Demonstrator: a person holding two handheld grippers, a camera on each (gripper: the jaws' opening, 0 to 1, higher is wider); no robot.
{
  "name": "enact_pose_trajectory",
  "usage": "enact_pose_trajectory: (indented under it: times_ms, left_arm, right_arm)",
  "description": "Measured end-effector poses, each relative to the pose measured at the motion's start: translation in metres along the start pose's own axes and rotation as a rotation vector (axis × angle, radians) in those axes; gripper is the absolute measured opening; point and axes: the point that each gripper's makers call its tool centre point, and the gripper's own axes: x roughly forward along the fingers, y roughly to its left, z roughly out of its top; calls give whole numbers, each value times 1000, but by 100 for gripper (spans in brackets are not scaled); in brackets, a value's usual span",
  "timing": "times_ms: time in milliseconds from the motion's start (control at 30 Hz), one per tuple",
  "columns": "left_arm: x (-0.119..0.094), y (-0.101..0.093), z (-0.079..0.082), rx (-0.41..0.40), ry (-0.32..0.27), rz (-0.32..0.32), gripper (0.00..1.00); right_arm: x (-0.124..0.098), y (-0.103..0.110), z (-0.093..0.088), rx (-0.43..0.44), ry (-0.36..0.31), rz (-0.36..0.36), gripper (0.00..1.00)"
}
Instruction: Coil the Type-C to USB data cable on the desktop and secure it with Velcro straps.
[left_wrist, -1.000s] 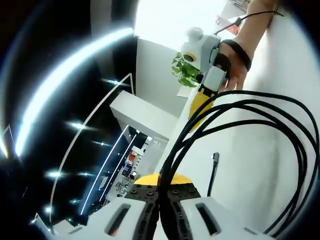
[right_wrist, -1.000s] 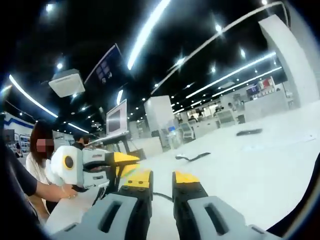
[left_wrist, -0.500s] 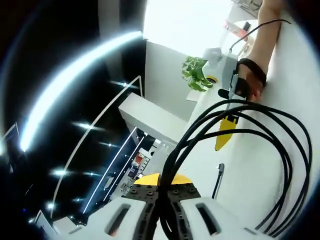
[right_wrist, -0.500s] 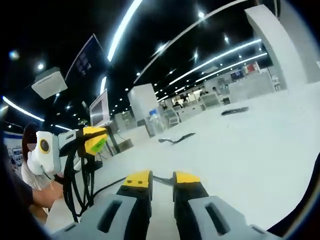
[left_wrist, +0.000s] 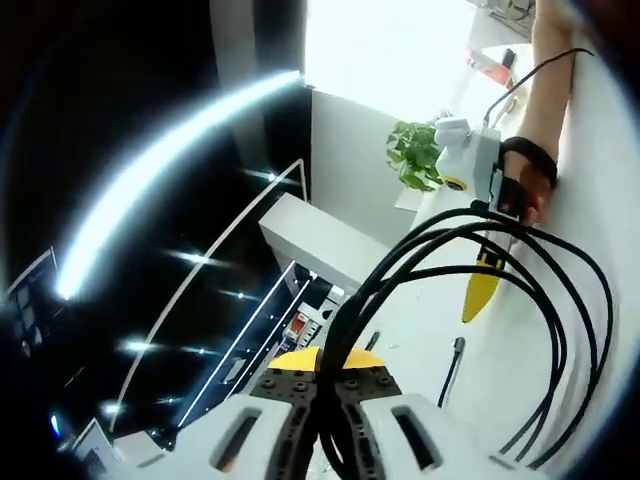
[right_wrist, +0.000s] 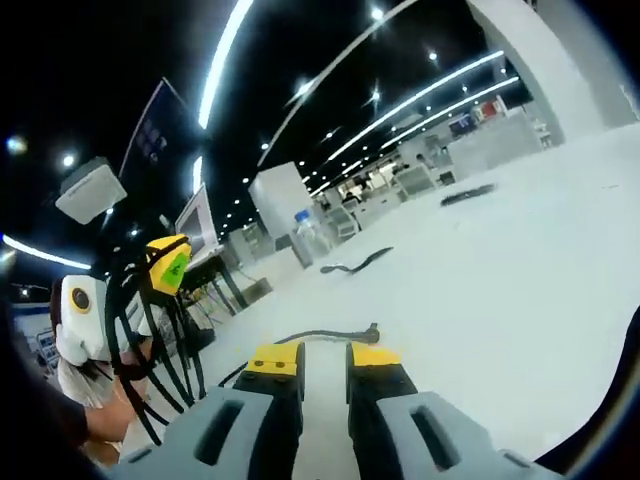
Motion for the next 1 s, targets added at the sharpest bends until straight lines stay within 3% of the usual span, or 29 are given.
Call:
enact_pose_trajectory:
  times_ms: [167,467,733,1000]
  left_arm:
    - [0,9,2,-22,-12,18,4]
    - [10,27,8,-63,-34,27,4]
    - [13,36,22,-60,-49,23,4]
    - [11,46,43,-64,-88,32,4]
  right_arm:
    - [2,4,-1,128,-8,19,16]
    - [2,-1,-1,127,0,-5,21]
    - [4,1,-4,104,12,-4,25]
    - [4,-10,-3,86,1,-54,28]
